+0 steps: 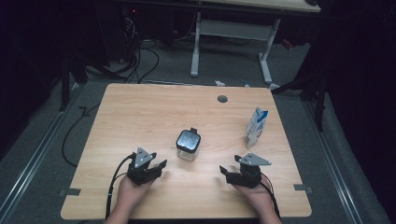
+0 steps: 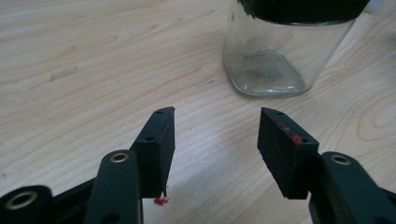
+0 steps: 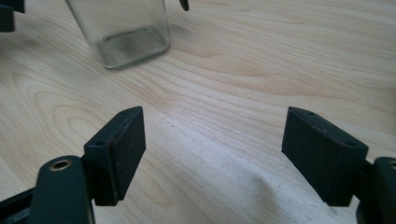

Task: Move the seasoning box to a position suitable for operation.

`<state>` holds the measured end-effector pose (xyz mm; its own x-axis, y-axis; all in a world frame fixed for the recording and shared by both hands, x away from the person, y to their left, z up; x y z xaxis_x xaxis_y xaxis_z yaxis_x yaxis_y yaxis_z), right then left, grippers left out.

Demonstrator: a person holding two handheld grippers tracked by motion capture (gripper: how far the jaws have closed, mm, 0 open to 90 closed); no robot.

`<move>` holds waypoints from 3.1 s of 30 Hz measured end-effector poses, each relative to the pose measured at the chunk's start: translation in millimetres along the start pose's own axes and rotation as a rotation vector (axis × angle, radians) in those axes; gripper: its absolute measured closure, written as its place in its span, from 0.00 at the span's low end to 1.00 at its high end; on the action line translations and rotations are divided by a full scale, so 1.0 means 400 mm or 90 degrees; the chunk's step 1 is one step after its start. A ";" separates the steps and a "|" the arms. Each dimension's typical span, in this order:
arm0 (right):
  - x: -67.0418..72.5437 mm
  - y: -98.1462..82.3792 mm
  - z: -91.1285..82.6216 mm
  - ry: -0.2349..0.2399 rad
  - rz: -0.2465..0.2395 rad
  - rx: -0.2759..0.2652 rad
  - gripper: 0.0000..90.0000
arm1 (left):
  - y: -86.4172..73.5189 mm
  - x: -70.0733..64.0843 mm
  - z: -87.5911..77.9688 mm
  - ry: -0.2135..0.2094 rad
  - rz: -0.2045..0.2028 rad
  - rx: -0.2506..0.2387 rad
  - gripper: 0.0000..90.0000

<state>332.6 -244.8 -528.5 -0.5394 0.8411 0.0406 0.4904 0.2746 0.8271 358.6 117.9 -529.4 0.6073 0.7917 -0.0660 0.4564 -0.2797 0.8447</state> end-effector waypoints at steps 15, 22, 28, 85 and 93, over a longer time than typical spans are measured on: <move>0.002 0.000 -0.005 -0.008 -0.014 -0.011 0.42 | 0.040 0.015 0.060 0.025 0.026 0.004 0.62; -0.003 -0.002 -0.003 -0.016 -0.012 -0.010 0.46 | 0.069 0.041 0.098 0.049 0.011 0.001 0.73; -0.004 -0.003 -0.003 -0.018 -0.015 -0.012 0.47 | 0.092 0.055 0.122 0.050 -0.035 -0.007 0.95; -0.008 -0.010 0.005 -0.036 -0.021 0.006 0.45 | 0.085 -0.124 0.092 -0.058 0.048 -0.050 1.00; -0.009 -0.011 0.005 -0.037 -0.021 0.006 0.45 | 0.082 -0.157 0.090 -0.078 0.055 -0.052 1.00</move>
<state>333.8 -248.1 -533.3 -0.5143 0.8574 -0.0197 0.4800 0.3068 0.8219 358.7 39.4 -516.7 0.7195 0.6926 -0.0513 0.3476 -0.2951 0.8900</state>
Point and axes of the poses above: each handheld gripper's, and its own axes: z roughly forward along the jaws, y roughly out of its top, x roughly to its left, the point moved 1 cm from there along z, roughly forward along the jaws, and after that the axes turned 1 degree about -z, right-handed, at the moved point
